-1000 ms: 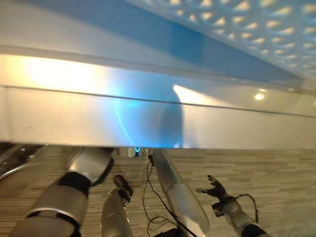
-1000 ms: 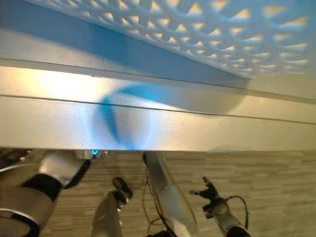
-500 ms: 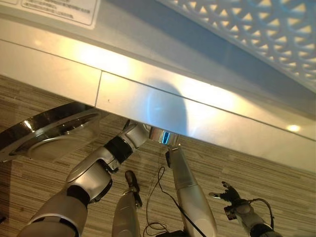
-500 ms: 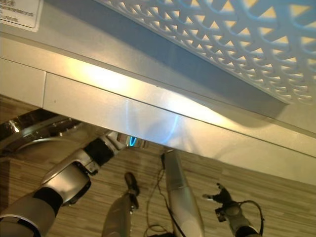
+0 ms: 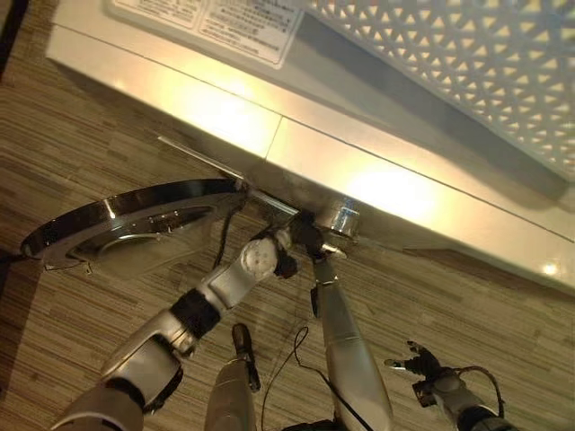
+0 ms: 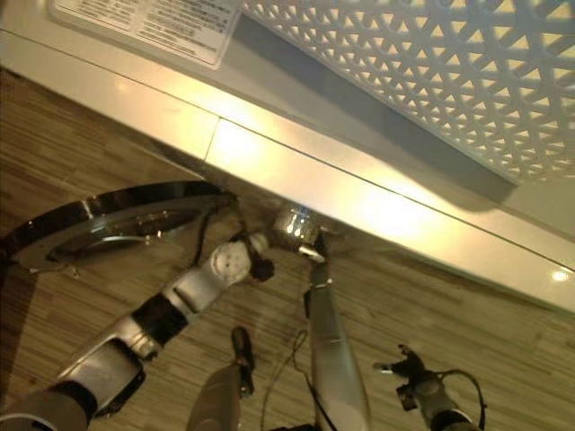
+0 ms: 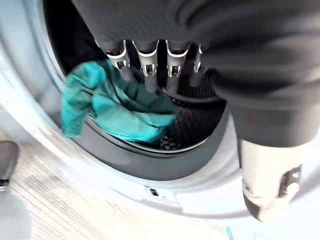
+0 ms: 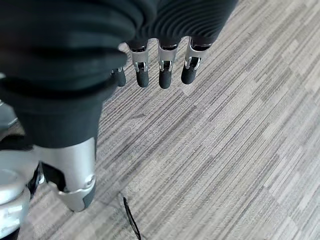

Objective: Grab the laundry basket,head to the washer,open it,put in the laundry and shut it.

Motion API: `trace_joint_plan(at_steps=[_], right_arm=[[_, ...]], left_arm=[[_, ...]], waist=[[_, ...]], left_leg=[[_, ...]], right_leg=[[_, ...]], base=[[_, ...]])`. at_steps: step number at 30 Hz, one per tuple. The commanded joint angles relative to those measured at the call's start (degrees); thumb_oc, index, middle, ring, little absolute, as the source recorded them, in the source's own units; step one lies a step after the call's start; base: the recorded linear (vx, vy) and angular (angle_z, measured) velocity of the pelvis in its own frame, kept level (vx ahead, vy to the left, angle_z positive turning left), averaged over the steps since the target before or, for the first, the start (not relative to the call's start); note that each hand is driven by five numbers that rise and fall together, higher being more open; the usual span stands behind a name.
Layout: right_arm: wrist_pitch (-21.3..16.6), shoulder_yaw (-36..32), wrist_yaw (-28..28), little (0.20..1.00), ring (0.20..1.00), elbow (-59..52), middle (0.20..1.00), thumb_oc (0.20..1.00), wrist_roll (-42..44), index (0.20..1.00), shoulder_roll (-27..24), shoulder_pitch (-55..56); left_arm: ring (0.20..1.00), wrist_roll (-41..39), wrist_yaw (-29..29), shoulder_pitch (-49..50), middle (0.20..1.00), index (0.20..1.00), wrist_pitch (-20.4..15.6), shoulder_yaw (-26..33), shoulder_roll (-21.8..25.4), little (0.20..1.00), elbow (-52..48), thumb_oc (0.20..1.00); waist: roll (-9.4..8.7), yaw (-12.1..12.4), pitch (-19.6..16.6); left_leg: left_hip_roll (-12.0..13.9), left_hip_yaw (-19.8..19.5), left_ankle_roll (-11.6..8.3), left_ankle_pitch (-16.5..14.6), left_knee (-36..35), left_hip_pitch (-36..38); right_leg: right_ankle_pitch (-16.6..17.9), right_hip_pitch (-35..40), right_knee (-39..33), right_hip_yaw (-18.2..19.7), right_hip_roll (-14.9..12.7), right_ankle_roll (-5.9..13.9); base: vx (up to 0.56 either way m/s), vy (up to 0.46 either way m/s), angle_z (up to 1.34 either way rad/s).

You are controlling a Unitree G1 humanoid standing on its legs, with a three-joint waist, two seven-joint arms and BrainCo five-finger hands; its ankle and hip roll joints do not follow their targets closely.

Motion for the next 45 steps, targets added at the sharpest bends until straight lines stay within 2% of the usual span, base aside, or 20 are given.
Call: trace_joint_plan(at_steps=[1,9,12,16,18,19,20,21,22,23,26,28,30,31,32,35,38,42,43,45], right_arm=[[1.81,0.51,1.18,1.0,1.0,1.33,1.0,1.0,-1.71,1.0,1.36,7.83],[3.2,-1.79,2.35,1.0,1.0,2.94,1.0,1.0,-2.43,1.0,3.32,8.85],[4.17,-2.28,2.56,1.0,1.0,3.37,1.0,1.0,-3.51,1.0,4.32,8.21],[4.72,-2.05,3.62,1.0,1.0,3.41,1.0,1.0,-4.48,1.0,5.19,9.11],[4.69,-1.48,3.85,1.0,1.0,3.4,1.0,1.0,-4.57,1.0,5.41,9.56],[4.68,-1.44,3.85,1.0,1.0,3.38,1.0,1.0,-4.57,1.0,5.38,9.61],[4.49,-0.9,4.12,1.0,1.0,3.32,1.0,1.0,-4.67,1.0,5.7,10.42],[4.43,-0.72,4.31,1.0,1.0,3.31,1.0,1.0,-4.68,1.0,5.88,10.86],[4.22,-0.29,4.44,1.0,1.0,3.69,1.0,1.0,-4.9,1.0,6.55,11.93],[4.22,-0.29,4.43,1.0,1.0,3.68,1.0,1.0,-4.9,1.0,6.58,11.95],[3.59,0.45,4.57,1.0,1.0,4.65,1.0,1.0,-5.3,1.0,8.09,13.16],[3.45,0.58,4.57,1.0,1.0,4.85,1.0,1.0,-5.24,1.0,8.65,13.24],[3.28,0.92,4.68,1.0,1.0,5.4,1.0,1.0,-4.95,1.0,9.87,14.03],[3.28,0.92,4.68,1.0,1.0,5.4,1.0,1.0,-4.95,1.0,9.9,14.01],[3.26,1.72,4.66,1.0,1.0,5.24,1.0,1.0,-5.3,1.0,9.91,14.05],[3.12,3.57,4.45,1.0,1.0,4.73,1.0,1.0,-5.74,1.0,9.72,12.11],[2.93,5.01,4.29,1.0,1.0,4.18,1.0,1.0,-6.44,1.0,9.53,11.41],[2.91,6.9,4.15,1.0,1.0,3.83,1.0,1.0,-7.1,1.0,9.5,9.23],[2.87,7.79,4.14,1.0,1.0,3.6,1.0,1.0,-7.1,1.0,9.57,8.43],[2.68,8.85,4.19,1.0,1.0,3.31,1.0,1.0,-7.77,1.0,9.47,8.31]], left_arm=[[1.0,0.54,-0.14,6.54,1.0,1.0,-5.9,3.91,2.6,1.0,-9.3,1.0],[1.0,3.04,-2.94,20.85,1.0,1.0,-4.71,10.31,6.81,1.0,-10.32,1.0],[1.0,4.24,-4.96,24.33,1.0,1.0,-4.16,12.0,6.65,1.0,-9.94,1.0],[1.0,6.76,-5.17,25.5,1.0,1.0,-4.35,12.27,5.19,1.0,-6.26,1.0],[1.0,6.35,-4.87,26.5,1.0,1.0,-4.11,12.61,4.17,1.0,-3.65,1.0],[1.0,6.35,-4.86,26.53,1.0,1.0,-4.15,12.61,4.12,1.0,-3.59,1.0],[1.0,5.2,-4.37,27.69,1.0,1.0,-4.05,13.03,3.08,1.0,-1.02,1.0],[1.0,4.89,-4.04,28.06,1.0,1.0,-3.9,13.36,2.94,1.0,-0.03,1.0],[1.0,4.46,-3.15,28.7,1.0,1.0,-3.64,13.95,2.33,1.0,2.21,1.0],[1.0,4.46,-3.13,28.69,1.0,1.0,-3.68,13.93,2.34,1.0,2.25,1.0],[1.0,3.25,-1.41,29.88,1.0,1.0,-3.5,16.37,1.8,1.0,4.83,1.0],[1.0,2.7,-0.95,30.03,1.0,1.0,-3.63,16.94,1.49,1.0,5.62,1.0],[1.0,1.3,-0.15,30.17,1.0,1.0,-3.9,17.82,0.57,1.0,5.82,1.0],[1.0,1.3,-0.15,30.15,1.0,1.0,-3.9,17.82,0.6,1.0,5.81,1.0],[1.0,0.72,0.47,30.45,1.0,1.0,-4.06,18.53,0.05,1.0,5.83,1.0],[1.0,0.45,1.15,29.8,1.0,1.0,-4.56,18.07,-0.48,1.0,6.37,1.0],[1.0,-0.15,1.27,29.91,1.0,1.0,-4.91,18.03,-0.71,1.0,5.92,1.0],[1.0,-0.18,2.82,30.04,1.0,1.0,-5.4,18.6,-1.48,1.0,6.42,1.0],[1.0,-0.75,5.73,29.4,1.0,1.0,-5.83,20.41,-1.89,1.0,6.63,1.0],[1.0,-0.25,8.83,29.38,1.0,1.0,-6.77,23.46,-1.79,1.0,5.91,1.0]], waist=[[-3.29,2.05,-6.13],[-2.59,5.19,-10.24],[-2.19,6.21,-12.93],[-0.99,5.4,-14.58],[0.18,5.45,-14.32],[0.25,5.36,-14.31],[1.3,5.3,-14.86],[1.54,5.51,-15.36],[1.94,6.41,-16.69],[1.82,6.43,-16.8],[1.38,8.92,-19.63],[0.97,9.53,-20.55],[-0.49,10.66,-22.55],[-0.48,10.73,-22.64],[-1.24,11.41,-22.86],[-2.39,12.44,-22.64],[-2.76,13.06,-22.37],[-3.39,14.3,-21.49],[-4.08,15.48,-19.15],[-4.62,16.91,-18.14]], left_leg=[[-1.54,-1.7,6.91,-8.05,5.66,0.34],[-3.26,-2.82,8.76,-8.47,3.61,10.43],[-6.43,-3.27,11.0,-9.39,4.72,13.15],[-9.17,-3.16,12.88,-7.07,3.01,15.13],[-9.73,-1.94,13.5,-4.35,0.85,15.89],[-9.65,-2.02,13.47,-4.26,0.59,16.1],[-9.72,-0.93,14.39,-0.79,-3.0,16.68],[-9.55,-0.24,14.71,0.49,-4.51,16.75],[-9.06,1.5,15.14,3.29,-7.22,16.48],[-9.15,1.53,15.1,3.62,-7.45,16.42],[-7.85,6.48,14.78,7.41,-10.09,15.15],[-7.76,7.49,14.65,8.03,-10.68,14.75],[-8.06,7.98,14.35,9.13,-10.96,13.09],[-7.98,8.07,14.3,9.31,-10.95,12.88],[-8.01,8.47,14.08,9.15,-10.38,12.04],[-7.62,8.27,13.08,10.19,-8.94,9.57],[-7.44,7.82,12.49,11.11,-8.84,8.89],[-7.04,5.78,11.1,12.5,-6.49,6.31],[-7.07,1.73,9.16,12.69,-1.24,2.96],[-8.15,-6.62,7.49,12.24,0.2,1.87]], right_leg=[[4.19,3.24,-9.24,-0.64,-11.03,8.73],[4.49,16.95,-13.63,-5.52,-14.21,9.27],[6.38,22.34,-15.83,-7.06,-16.53,9.83],[8.74,24.37,-14.85,-7.99,-17.34,9.6],[6.32,25.17,-12.27,-11.23,-16.45,8.82],[6.13,25.24,-12.1,-11.33,-16.42,8.78],[2.31,26.33,-6.21,-12.48,-12.91,7.43],[0.16,26.83,-3.62,-12.78,-11.06,7.02],[-4.22,29.68,0.2,-15.23,-7.51,6.11],[-4.05,29.58,0.05,-15.2,-7.57,6.04],[-10.55,37.69,1.26,-20.06,-4.67,4.46],[-11.69,39.85,0.22,-19.9,-4.02,4.26],[-14.51,43.53,-3.52,-15.39,-0.58,3.99],[-14.23,43.42,-3.78,-15.34,-0.48,3.91],[-16.4,45.61,-8.65,-13.45,0.39,3.05],[-16.83,46.42,-13.05,-11.89,1.67,1.81],[-16.94,47.58,-14.87,-13.35,2.24,1.19],[-17.38,49.04,-17.07,-15.81,3.0,0.15],[-17.43,48.24,-16.22,-15.05,2.8,-0.94],[-17.12,47.39,-16.43,-13.97,2.67,-1.08]], base=[[0.02,0.045,0.1],[0.05,0.132,0.09],[-0.01,0.264,0.03],[-0.09,0.235,0.06],[-0.14,0.162,-0.2],[-0.18,0.201,-0.27],[-0.17,0.172,-0.3],[-0.28,0.238,-0.49],[-0.16,0.099,-0.67],[-0.16,0.068,-0.64],[-0.2,-0.022,-0.57],[-0.13,-0.083,-1.04],[-0.11,-0.128,-0.74],[-0.11,-0.131,-0.48],[-0.13,-0.155,-0.41],[-0.13,-0.162,-0.2],[-0.07,-0.119,0.0],[-0.11,-0.125,0.43],[-0.23,-0.103,0.3],[-0.13,-0.046,0.13]])
